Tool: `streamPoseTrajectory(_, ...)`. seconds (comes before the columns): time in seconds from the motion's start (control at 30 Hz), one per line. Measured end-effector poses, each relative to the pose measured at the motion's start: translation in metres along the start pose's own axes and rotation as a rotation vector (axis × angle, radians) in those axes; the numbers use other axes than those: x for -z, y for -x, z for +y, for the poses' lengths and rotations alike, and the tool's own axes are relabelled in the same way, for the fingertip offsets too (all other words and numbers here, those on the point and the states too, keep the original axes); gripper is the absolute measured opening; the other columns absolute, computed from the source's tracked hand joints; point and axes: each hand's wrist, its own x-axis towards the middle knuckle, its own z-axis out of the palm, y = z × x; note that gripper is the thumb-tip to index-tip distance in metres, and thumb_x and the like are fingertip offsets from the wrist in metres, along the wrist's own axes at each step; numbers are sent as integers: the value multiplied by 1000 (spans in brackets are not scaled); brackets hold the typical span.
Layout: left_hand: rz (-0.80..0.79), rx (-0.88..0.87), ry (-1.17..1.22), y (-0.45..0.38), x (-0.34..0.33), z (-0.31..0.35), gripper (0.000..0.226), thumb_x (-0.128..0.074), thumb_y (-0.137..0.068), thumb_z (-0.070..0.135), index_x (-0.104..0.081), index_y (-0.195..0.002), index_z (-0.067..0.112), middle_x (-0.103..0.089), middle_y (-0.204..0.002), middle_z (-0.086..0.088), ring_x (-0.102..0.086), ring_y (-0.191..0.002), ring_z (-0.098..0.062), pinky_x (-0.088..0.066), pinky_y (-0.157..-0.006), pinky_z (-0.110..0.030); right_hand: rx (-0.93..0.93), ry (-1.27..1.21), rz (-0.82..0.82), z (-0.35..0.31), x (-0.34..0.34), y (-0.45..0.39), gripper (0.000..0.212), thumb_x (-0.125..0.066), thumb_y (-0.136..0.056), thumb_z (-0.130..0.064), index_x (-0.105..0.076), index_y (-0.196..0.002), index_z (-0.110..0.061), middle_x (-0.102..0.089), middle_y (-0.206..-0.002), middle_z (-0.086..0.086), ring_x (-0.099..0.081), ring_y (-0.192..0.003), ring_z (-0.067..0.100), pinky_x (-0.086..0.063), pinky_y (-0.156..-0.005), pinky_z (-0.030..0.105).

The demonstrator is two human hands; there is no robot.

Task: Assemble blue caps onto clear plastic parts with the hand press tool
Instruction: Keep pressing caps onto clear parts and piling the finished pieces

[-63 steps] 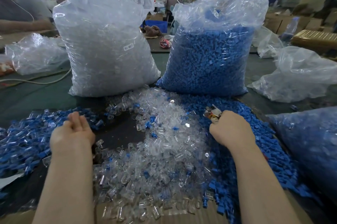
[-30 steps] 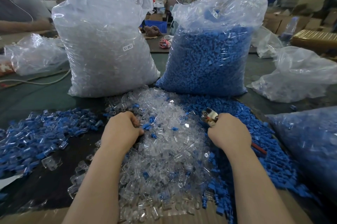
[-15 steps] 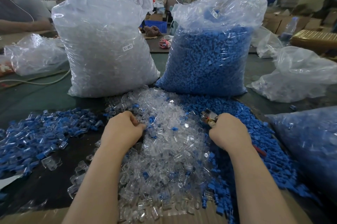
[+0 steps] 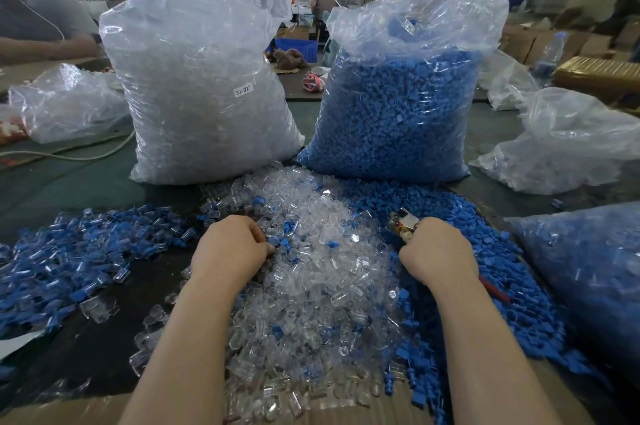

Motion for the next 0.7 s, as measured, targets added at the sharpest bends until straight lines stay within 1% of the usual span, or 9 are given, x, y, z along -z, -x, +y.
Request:
streamPoseTrajectory(0.07, 11, 14, 39, -1, 0, -1, 13, -72, -86, 34, -66, -81, 24, -69, -76, 3, -64, -73, -14, -51, -65, -29, 4, -12, 2, -1, 0, 0, 20, -62, -83, -16, -43, -78, -16, -47, -73, 3, -44, -62, 19, -29, -50, 29)
streamPoseTrajectory(0.13, -7, 26, 178, -1, 1, -3, 13, -72, -88, 29, -68, -78, 21, -71, -65, 1, -68, -66, -14, -52, -61, -28, 1, -32, 17, -2, 1, 0, 18, -62, -83, -16, -44, -82, -16, -48, -74, 3, -45, -63, 19, -28, -49, 28)
streamPoseTrajectory(0.2, -63, 62, 346, -1, 2, -6, 11, -71, -89, 22, -71, -79, 18, -71, -59, 0, -69, -61, -13, -54, -59, -27, 2, -52, 53, -2, 2, -1, 22, -63, -84, -17, -43, -76, -16, -49, -73, 3, -44, -60, 18, -26, -47, 27)
streamPoseTrajectory(0.27, -137, 95, 540, -2, 5, -6, 6, -70, -89, 12, -72, -83, 11, -72, -61, -3, -69, -57, -10, -54, -56, -22, 11, -58, 86, -1, 3, -1, 25, -63, -84, -17, -41, -71, -17, -48, -71, 3, -43, -59, 17, -25, -46, 26)
streamPoseTrajectory(0.37, -213, 84, 792, -1, 8, -5, 7, -67, -88, -2, -71, -89, 4, -74, -66, -8, -71, -59, -11, -56, -55, -20, 42, -80, 123, -1, 3, -2, 17, -62, -84, -20, -47, -77, -16, -46, -70, 1, -46, -64, 23, -26, -48, 28)
streamPoseTrajectory(0.47, -236, 51, 850, 1, 9, 0, 13, -64, -88, -3, -72, -88, 7, -72, -66, -4, -69, -59, -10, -56, -59, -23, 102, -143, 174, -3, 4, -2, 15, -63, -86, -27, -53, -85, -16, -49, -72, -1, -48, -71, 26, -29, -53, 31)
streamPoseTrajectory(0.57, -254, 35, 799, 2, 6, 6, 17, -63, -89, -1, -74, -85, 10, -70, -64, -1, -66, -60, -10, -54, -56, -21, 148, -222, 196, -6, 6, -3, 20, -64, -86, -32, -57, -88, -14, -60, -81, 4, -55, -77, 29, -39, -64, 33)
streamPoseTrajectory(0.63, -267, 22, 772, 3, 3, 8, 17, -62, -90, -2, -74, -84, 10, -71, -67, -3, -67, -63, -12, -53, -57, -21, 166, -241, 208, -7, 6, -4, 21, -64, -87, -34, -57, -91, -15, -61, -85, 5, -56, -80, 30, -42, -68, 34)
streamPoseTrajectory(0.7, -286, 8, 794, 4, 2, 9, 15, -63, -89, -3, -74, -85, 8, -73, -72, -8, -70, -65, -14, -56, -61, -22, 172, -254, 214, -7, 7, -4, 20, -64, -87, -35, -56, -89, -16, -61, -85, 4, -55, -80, 29, -42, -69, 34)
